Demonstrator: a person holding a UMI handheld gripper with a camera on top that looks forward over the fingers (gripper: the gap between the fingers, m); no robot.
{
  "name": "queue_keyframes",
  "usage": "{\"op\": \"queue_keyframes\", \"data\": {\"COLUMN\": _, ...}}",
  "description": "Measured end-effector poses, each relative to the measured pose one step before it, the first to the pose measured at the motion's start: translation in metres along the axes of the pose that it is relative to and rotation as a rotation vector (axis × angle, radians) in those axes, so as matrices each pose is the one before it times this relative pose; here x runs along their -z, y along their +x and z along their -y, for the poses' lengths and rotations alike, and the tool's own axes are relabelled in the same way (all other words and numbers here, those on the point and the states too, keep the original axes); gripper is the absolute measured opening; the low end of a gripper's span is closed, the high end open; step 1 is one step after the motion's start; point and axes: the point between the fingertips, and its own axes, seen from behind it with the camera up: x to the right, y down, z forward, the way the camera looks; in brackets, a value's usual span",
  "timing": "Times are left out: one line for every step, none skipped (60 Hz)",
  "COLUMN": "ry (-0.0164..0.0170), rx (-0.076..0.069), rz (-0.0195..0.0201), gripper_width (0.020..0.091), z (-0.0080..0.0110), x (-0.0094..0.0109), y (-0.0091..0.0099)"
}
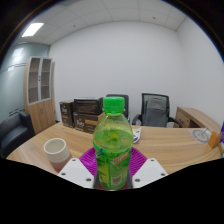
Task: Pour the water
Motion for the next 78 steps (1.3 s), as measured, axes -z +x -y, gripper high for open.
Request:
{"op": "queue_keyframes", "data": {"ry": -0.00103, "rx": 0.0012, "rz": -0.00219, "gripper_width": 0.0393, "z": -0.00013, "x": -0.00016, "y": -0.0002}}
{"op": "queue_keyframes", "data": {"ry": -0.00058, "rx": 0.0009, "rz": -0.00111, "gripper_width": 0.0402, "z": 0.0, "x": -0.00024, "y": -0.00028}}
{"op": "queue_keyframes", "data": {"ry": -0.00105, "rx": 0.0019, "rz": -0.00067, "gripper_width": 0.0423, "z": -0.00062, "x": 0.00354, "y": 0.00134}}
{"op": "queue_keyframes", "data": {"ry": -0.00226, "rx": -0.0013, "rz": -0.00213, "gripper_width": 0.0442, "z": -0.00013, "x": -0.00119, "y": -0.00041}}
{"op": "queue_keyframes", "data": {"ry": -0.00235, "rx": -0.0016, "rz": -0.00108, "gripper_width": 0.0459, "z": -0.00016, "x": -0.00092, "y": -0.00065}}
{"op": "queue_keyframes", "data": {"ry": -0.0048, "rx": -0.0017, "rz": -0.00112, "gripper_width": 0.0469, "z": -0.00056, "x": -0.00083, "y": -0.00016}}
{"op": "queue_keyframes", "data": {"ry": -0.0048, "rx": -0.002, "rz": -0.00131, "gripper_width": 0.048, "z": -0.00042, "x": -0.00042, "y": -0.00027}}
{"op": "queue_keyframes", "data": {"ry": -0.00548, "rx": -0.0018, "rz": 0.00037, "gripper_width": 0.0493, "z": -0.00055, "x": 0.00019, "y": -0.00033}}
{"op": "queue_keyframes", "data": {"ry": -0.00692, "rx": -0.0013, "rz": 0.00102, "gripper_width": 0.0503, "z": -0.00086, "x": 0.00067, "y": -0.0001}}
{"op": "queue_keyframes", "data": {"ry": -0.00992, "rx": -0.001, "rz": -0.00083, "gripper_width": 0.0512, "z": -0.00145, "x": 0.00116, "y": 0.00074}}
{"op": "queue_keyframes", "data": {"ry": -0.01348, "rx": 0.0001, "rz": -0.00353, "gripper_width": 0.0524, "z": -0.00245, "x": 0.00123, "y": 0.00114}}
{"op": "queue_keyframes", "data": {"ry": -0.01088, "rx": -0.0008, "rz": -0.00479, "gripper_width": 0.0544, "z": -0.00303, "x": 0.00457, "y": 0.00098}}
{"op": "queue_keyframes", "data": {"ry": -0.01253, "rx": -0.0019, "rz": -0.00619, "gripper_width": 0.0574, "z": -0.00247, "x": 0.00208, "y": 0.00142}}
{"op": "queue_keyframes", "data": {"ry": -0.0117, "rx": -0.0041, "rz": -0.00656, "gripper_width": 0.0608, "z": -0.00282, "x": 0.00269, "y": 0.00138}}
{"op": "queue_keyframes", "data": {"ry": -0.01121, "rx": -0.0042, "rz": -0.00606, "gripper_width": 0.0641, "z": -0.0029, "x": 0.0031, "y": 0.0008}}
{"op": "queue_keyframes", "data": {"ry": -0.01113, "rx": -0.0007, "rz": -0.00419, "gripper_width": 0.0676, "z": -0.00344, "x": 0.00146, "y": 0.00098}}
{"op": "queue_keyframes", "data": {"ry": -0.01133, "rx": -0.0002, "rz": -0.00549, "gripper_width": 0.0708, "z": -0.00282, "x": 0.00421, "y": -0.00069}}
{"op": "queue_keyframes", "data": {"ry": -0.0088, "rx": 0.0025, "rz": -0.00362, "gripper_width": 0.0732, "z": -0.00199, "x": 0.00346, "y": -0.00015}}
{"op": "queue_keyframes", "data": {"ry": -0.00727, "rx": 0.003, "rz": -0.00554, "gripper_width": 0.0744, "z": -0.00205, "x": 0.00403, "y": 0.00024}}
{"op": "queue_keyframes", "data": {"ry": -0.00846, "rx": 0.0016, "rz": -0.00609, "gripper_width": 0.0752, "z": -0.00284, "x": 0.00489, "y": 0.00001}}
{"op": "queue_keyframes", "data": {"ry": -0.01198, "rx": -0.0017, "rz": -0.00641, "gripper_width": 0.0758, "z": -0.00423, "x": 0.0054, "y": 0.00099}}
{"op": "queue_keyframes", "data": {"ry": -0.0144, "rx": -0.0036, "rz": -0.00757, "gripper_width": 0.076, "z": -0.00406, "x": 0.00595, "y": -0.00108}}
{"op": "queue_keyframes", "data": {"ry": -0.01663, "rx": -0.0038, "rz": -0.00732, "gripper_width": 0.076, "z": -0.00364, "x": 0.00621, "y": -0.0012}}
{"op": "queue_keyframes", "data": {"ry": -0.01393, "rx": -0.0041, "rz": -0.00514, "gripper_width": 0.0761, "z": -0.00345, "x": 0.00686, "y": -0.00117}}
{"op": "queue_keyframes", "data": {"ry": -0.01031, "rx": -0.0053, "rz": -0.00299, "gripper_width": 0.0761, "z": -0.00256, "x": 0.00697, "y": -0.00202}}
{"op": "queue_keyframes", "data": {"ry": -0.00707, "rx": -0.0067, "rz": -0.00184, "gripper_width": 0.0763, "z": -0.00226, "x": 0.00728, "y": -0.00148}}
{"op": "queue_keyframes", "data": {"ry": -0.00633, "rx": -0.0095, "rz": -0.00297, "gripper_width": 0.0763, "z": -0.0021, "x": 0.00924, "y": -0.00345}}
{"op": "queue_keyframes", "data": {"ry": -0.00661, "rx": -0.0117, "rz": -0.00253, "gripper_width": 0.0762, "z": -0.00181, "x": 0.0083, "y": -0.00298}}
{"op": "queue_keyframes", "data": {"ry": -0.00854, "rx": -0.0106, "rz": -0.00138, "gripper_width": 0.0763, "z": -0.00188, "x": 0.00833, "y": -0.0033}}
{"op": "queue_keyframes", "data": {"ry": -0.00894, "rx": -0.0075, "rz": -0.00128, "gripper_width": 0.0765, "z": -0.00191, "x": 0.00835, "y": -0.00359}}
{"op": "queue_keyframes", "data": {"ry": -0.0069, "rx": -0.004, "rz": -0.00212, "gripper_width": 0.0766, "z": -0.00111, "x": 0.00825, "y": -0.00356}}
{"op": "queue_keyframes", "data": {"ry": -0.00563, "rx": -0.0021, "rz": -0.00411, "gripper_width": 0.0769, "z": 0.00033, "x": 0.01073, "y": -0.00448}}
{"op": "queue_keyframes", "data": {"ry": -0.00375, "rx": -0.0011, "rz": -0.00573, "gripper_width": 0.077, "z": -0.00033, "x": 0.00836, "y": -0.00211}}
{"op": "queue_keyframes", "data": {"ry": -0.00437, "rx": -0.0016, "rz": -0.0078, "gripper_width": 0.0769, "z": -0.00049, "x": 0.00851, "y": -0.00195}}
{"op": "queue_keyframes", "data": {"ry": -0.00361, "rx": -0.0014, "rz": -0.00773, "gripper_width": 0.0771, "z": 0.00026, "x": 0.00848, "y": -0.00222}}
{"op": "queue_keyframes", "data": {"ry": -0.00117, "rx": -0.0008, "rz": -0.00633, "gripper_width": 0.0769, "z": 0.00074, "x": 0.00831, "y": -0.00238}}
{"op": "queue_keyframes", "data": {"ry": -0.00316, "rx": -0.0017, "rz": -0.00595, "gripper_width": 0.0771, "z": 0.00344, "x": 0.00935, "y": -0.00345}}
{"op": "queue_keyframes", "data": {"ry": 0.00064, "rx": -0.0013, "rz": -0.0062, "gripper_width": 0.0771, "z": 0.0014, "x": 0.00971, "y": -0.00355}}
{"op": "queue_keyframes", "data": {"ry": 0.0004, "rx": -0.0024, "rz": -0.00613, "gripper_width": 0.0773, "z": 0.00106, "x": 0.00735, "y": -0.0016}}
{"op": "queue_keyframes", "data": {"ry": -0.0007, "rx": -0.0053, "rz": -0.00695, "gripper_width": 0.0776, "z": 0.00087, "x": 0.00728, "y": -0.00148}}
{"op": "queue_keyframes", "data": {"ry": 0.00015, "rx": -0.0069, "rz": -0.00676, "gripper_width": 0.078, "z": 0.00148, "x": 0.00714, "y": -0.00154}}
{"op": "queue_keyframes", "data": {"ry": 0.00214, "rx": -0.0074, "rz": -0.00395, "gripper_width": 0.0781, "z": 0.00225, "x": 0.00678, "y": -0.00217}}
{"op": "queue_keyframes", "data": {"ry": 0.00248, "rx": -0.0073, "rz": -0.00226, "gripper_width": 0.0782, "z": 0.00233, "x": 0.00688, "y": -0.00192}}
{"op": "queue_keyframes", "data": {"ry": -0.00245, "rx": -0.0068, "rz": -0.00319, "gripper_width": 0.0785, "z": 0.00444, "x": 0.00886, "y": -0.00193}}
{"op": "queue_keyframes", "data": {"ry": 0.00196, "rx": -0.0091, "rz": -0.00344, "gripper_width": 0.0785, "z": 0.00189, "x": 0.00615, "y": -0.00115}}
{"op": "queue_keyframes", "data": {"ry": 0.0018, "rx": -0.0104, "rz": -0.00638, "gripper_width": 0.0784, "z": 0.00335, "x": 0.00652, "y": -0.00199}}
{"op": "queue_keyframes", "data": {"ry": 0.00475, "rx": -0.0127, "rz": -0.00443, "gripper_width": 0.0786, "z": 0.00282, "x": 0.0051, "y": -0.0004}}
{"op": "queue_keyframes", "data": {"ry": 0.00635, "rx": -0.0121, "rz": -0.00396, "gripper_width": 0.0786, "z": 0.00289, "x": 0.00523, "y": -0.00068}}
{"op": "queue_keyframes", "data": {"ry": 0.00782, "rx": -0.0094, "rz": -0.00305, "gripper_width": 0.0785, "z": 0.00315, "x": 0.00522, "y": -0.00042}}
{"op": "queue_keyframes", "data": {"ry": 0.00771, "rx": -0.0069, "rz": -0.0019, "gripper_width": 0.0783, "z": 0.00327, "x": 0.00473, "y": -0.00097}}
{"op": "queue_keyframes", "data": {"ry": 0.00246, "rx": -0.0046, "rz": -0.00373, "gripper_width": 0.0783, "z": 0.00441, "x": 0.00685, "y": -0.00083}}
{"op": "queue_keyframes", "data": {"ry": 0.00597, "rx": -0.0027, "rz": -0.00297, "gripper_width": 0.0783, "z": 0.00244, "x": 0.00366, "y": -0.00122}}
{"op": "queue_keyframes", "data": {"ry": 0.00437, "rx": -0.0004, "rz": -0.00269, "gripper_width": 0.0783, "z": 0.00181, "x": 0.00459, "y": 0.00001}}
{"op": "queue_keyframes", "data": {"ry": 0.00484, "rx": 0.0015, "rz": -0.00347, "gripper_width": 0.0783, "z": 0.0022, "x": 0.00409, "y": 0.00062}}
{"op": "queue_keyframes", "data": {"ry": 0.00531, "rx": 0.002, "rz": -0.00426, "gripper_width": 0.0782, "z": 0.00225, "x": 0.00392, "y": 0.00086}}
{"op": "queue_keyframes", "data": {"ry": 0.00561, "rx": 0.001, "rz": -0.0046, "gripper_width": 0.0782, "z": 0.00221, "x": 0.00352, "y": 0.00094}}
{"op": "queue_keyframes", "data": {"ry": 0.00142, "rx": -0.0003, "rz": -0.00608, "gripper_width": 0.0782, "z": 0.00412, "x": 0.00308, "y": 0.0004}}
{"op": "queue_keyframes", "data": {"ry": 0.00401, "rx": 0.0009, "rz": -0.00621, "gripper_width": 0.0781, "z": 0.00145, "x": 0.0022, "y": 0.00087}}
{"op": "queue_keyframes", "data": {"ry": 0.00519, "rx": 0.0019, "rz": -0.00501, "gripper_width": 0.0782, "z": 0.00188, "x": 0.00299, "y": 0.00157}}
{"op": "queue_keyframes", "data": {"ry": 0.00636, "rx": 0.0021, "rz": -0.00424, "gripper_width": 0.078, "z": 0.00183, "x": 0.00296, "y": 0.00133}}
{"op": "queue_keyframes", "data": {"ry": 0.00723, "rx": 0.0023, "rz": -0.00295, "gripper_width": 0.078, "z": 0.00221, "x": 0.00317, "y": 0.00102}}
{"op": "queue_keyframes", "data": {"ry": 0.00547, "rx": 0.0023, "rz": -0.00265, "gripper_width": 0.0782, "z": 0.00159, "x": 0.00264, "y": 0.0013}}
{"op": "queue_keyframes", "data": {"ry": 0.0019, "rx": 0.0019, "rz": -0.00439, "gripper_width": 0.0782, "z": 0.00382, "x": 0.00292, "y": -0.0001}}
{"op": "queue_keyframes", "data": {"ry": 0.00379, "rx": 0.0038, "rz": -0.00357, "gripper_width": 0.0782, "z": 0.00224, "x": 0.00213, "y": 0.00093}}
{"op": "queue_keyframes", "data": {"ry": 0.00456, "rx": 0.0023, "rz": -0.00301, "gripper_width": 0.0782, "z": 0.00151, "x": 0.00351, "y": 0.00113}}
{"op": "queue_keyframes", "data": {"ry": 0.00566, "rx": 0.0005, "rz": -0.00198, "gripper_width": 0.0782, "z": 0.00235, "x": -0.00011, "y": 0.00019}}
{"op": "queue_keyframes", "data": {"ry": 0.00378, "rx": -0.0012, "rz": -0.00162, "gripper_width": 0.0783, "z": 0.00083, "x": 0.00265, "y": 0.00109}}
{"op": "queue_keyframes", "data": {"ry": 0.00252, "rx": -0.0001, "rz": -0.00406, "gripper_width": 0.0781, "z": 0.00002, "x": -0.00059, "y": 0.00036}}
{"op": "queue_keyframes", "data": {"ry": 0.00272, "rx": 0.0006, "rz": -0.0043, "gripper_width": 0.0782, "z": 0.00085, "x": 0.00083, "y": 0.0013}}
{"op": "queue_keyframes", "data": {"ry": 0.00174, "rx": 0.0007, "rz": -0.00502, "gripper_width": 0.0779, "z": 0.00048, "x": 0.0009, "y": 0.00122}}
{"op": "queue_keyframes", "data": {"ry": 0.00089, "rx": -0.0001, "rz": -0.00469, "gripper_width": 0.0781, "z": 0.00034, "x": 0.00041, "y": 0.00086}}
{"op": "queue_keyframes", "data": {"ry": -0.00011, "rx": -0.0004, "rz": -0.00464, "gripper_width": 0.0779, "z": -0.00004, "x": 0.00067, "y": 0.001}}
{"op": "queue_keyframes", "data": {"ry": -0.0009, "rx": 0.0003, "rz": -0.00594, "gripper_width": 0.0779, "z": -0.00035, "x": 0.00048, "y": 0.00135}}
{"op": "queue_keyframes", "data": {"ry": 0.00052, "rx": 0.001, "rz": -0.00595, "gripper_width": 0.078, "z": 0.00004, "x": 0.00068, "y": 0.00123}}
{"op": "queue_keyframes", "data": {"ry": 0.00361, "rx": 0.0003, "rz": -0.00324, "gripper_width": 0.078, "z": -0.00009, "x": 0.00391, "y": 0.00222}}
{"op": "queue_keyframes", "data": {"ry": 0.00314, "rx": -0.0009, "rz": -0.00307, "gripper_width": 0.0782, "z": 0.00117, "x": 0.00036, "y": 0.00037}}
{"op": "queue_keyframes", "data": {"ry": 0.00147, "rx": -0.0015, "rz": -0.00165, "gripper_width": 0.0781, "z": 0.00081, "x": 0.00045, "y": 0.00006}}
{"op": "queue_keyframes", "data": {"ry": 0.00089, "rx": -0.0011, "rz": -0.00068, "gripper_width": 0.0781, "z": 0.00074, "x": 0.00029, "y": -0.00008}}
